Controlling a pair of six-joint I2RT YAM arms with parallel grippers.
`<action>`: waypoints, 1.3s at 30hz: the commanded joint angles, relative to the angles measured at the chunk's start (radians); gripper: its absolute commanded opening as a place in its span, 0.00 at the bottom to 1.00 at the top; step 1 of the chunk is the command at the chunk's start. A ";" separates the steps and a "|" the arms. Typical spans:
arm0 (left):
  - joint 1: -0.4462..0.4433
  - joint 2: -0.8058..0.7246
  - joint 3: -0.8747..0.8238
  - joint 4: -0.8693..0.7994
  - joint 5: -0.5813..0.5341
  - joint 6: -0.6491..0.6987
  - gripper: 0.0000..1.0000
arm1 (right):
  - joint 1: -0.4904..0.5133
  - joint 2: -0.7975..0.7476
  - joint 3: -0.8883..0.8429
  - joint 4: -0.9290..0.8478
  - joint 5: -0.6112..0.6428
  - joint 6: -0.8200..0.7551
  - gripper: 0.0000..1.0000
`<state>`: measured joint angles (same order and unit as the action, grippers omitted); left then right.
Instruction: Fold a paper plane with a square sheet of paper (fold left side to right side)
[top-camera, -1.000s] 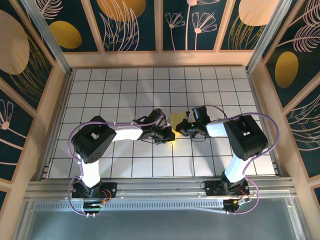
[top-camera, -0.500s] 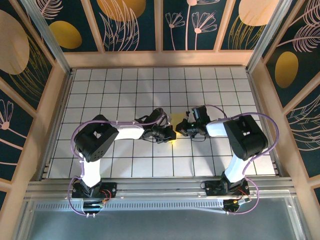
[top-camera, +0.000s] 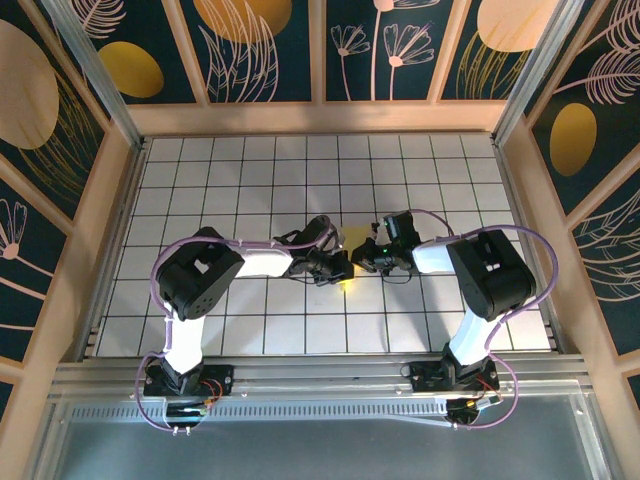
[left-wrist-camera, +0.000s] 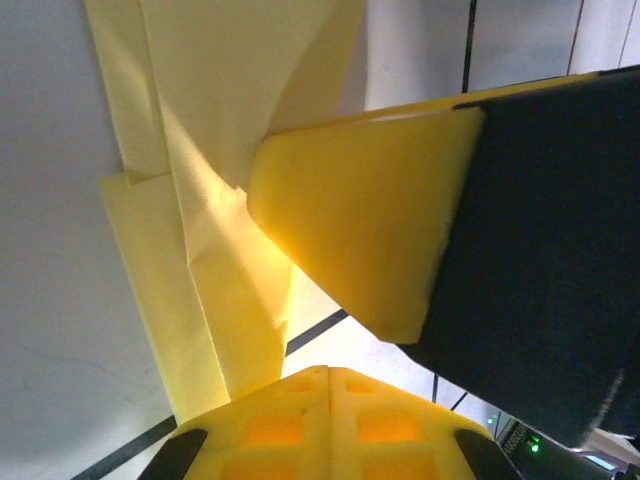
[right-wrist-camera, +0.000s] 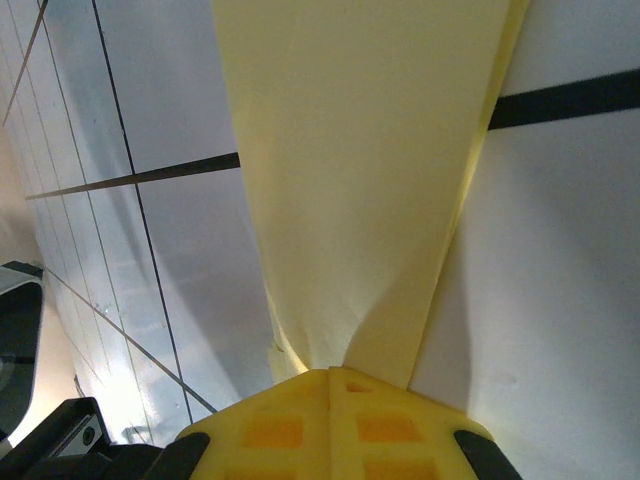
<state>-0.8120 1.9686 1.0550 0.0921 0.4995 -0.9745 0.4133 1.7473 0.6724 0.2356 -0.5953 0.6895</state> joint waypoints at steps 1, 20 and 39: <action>-0.003 0.011 0.004 -0.049 -0.023 0.011 0.00 | 0.018 0.081 -0.028 -0.133 0.147 -0.032 0.00; -0.003 -0.008 -0.036 -0.055 -0.045 0.009 0.00 | 0.018 0.084 -0.026 -0.146 0.154 -0.039 0.00; -0.004 -0.074 -0.052 -0.018 -0.037 0.004 0.00 | 0.018 0.090 -0.024 -0.147 0.148 -0.039 0.00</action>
<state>-0.8120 1.9350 1.0164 0.0837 0.4561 -0.9691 0.4133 1.7496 0.6788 0.2249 -0.5953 0.6861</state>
